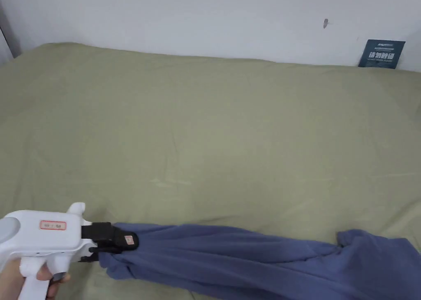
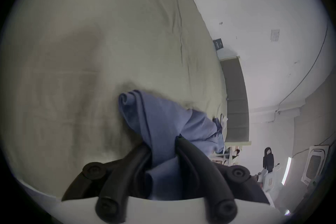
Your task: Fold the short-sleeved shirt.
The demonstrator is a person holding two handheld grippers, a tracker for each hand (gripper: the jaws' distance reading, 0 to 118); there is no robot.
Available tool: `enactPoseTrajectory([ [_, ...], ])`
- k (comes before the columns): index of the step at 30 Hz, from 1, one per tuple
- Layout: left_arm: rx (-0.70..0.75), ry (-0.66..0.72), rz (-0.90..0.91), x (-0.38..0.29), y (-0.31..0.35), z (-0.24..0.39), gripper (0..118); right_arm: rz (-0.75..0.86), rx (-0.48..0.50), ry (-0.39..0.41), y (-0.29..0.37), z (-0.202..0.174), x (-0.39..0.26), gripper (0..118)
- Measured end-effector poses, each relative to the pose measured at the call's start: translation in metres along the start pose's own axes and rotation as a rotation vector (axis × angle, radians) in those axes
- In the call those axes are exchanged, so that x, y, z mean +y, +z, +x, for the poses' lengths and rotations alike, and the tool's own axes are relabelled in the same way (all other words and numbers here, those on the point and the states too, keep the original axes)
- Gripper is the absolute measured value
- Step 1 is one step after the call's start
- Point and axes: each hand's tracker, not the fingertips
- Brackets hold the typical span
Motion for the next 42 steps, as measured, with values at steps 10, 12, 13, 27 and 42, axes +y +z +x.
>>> enactPoseTrajectory([
  [10, 0.151, 0.064, 0.157, -0.022, 0.104, -0.019, 8, 0.031, 0.062, 0.001, -0.014, 0.009, 0.005, 0],
  [12, 0.175, 0.035, 0.15, -0.025, 0.106, -0.006, 8, 0.031, 0.073, 0.002, -0.017, 0.008, 0.004, 0],
  [13, 0.182, 0.023, 0.147, -0.026, 0.104, 0.003, 8, 0.03, 0.074, 0.003, -0.017, 0.007, 0.003, 0],
  [27, 0.384, -0.455, -0.024, -0.078, -0.032, 0.205, 8, -0.014, 0.082, -0.033, 0.0, 0.021, -0.012, 0],
  [42, 0.301, -0.451, -0.018, -0.098, -0.097, 0.187, 111, -0.071, 0.059, -0.091, 0.0, 0.03, -0.022, 0],
])
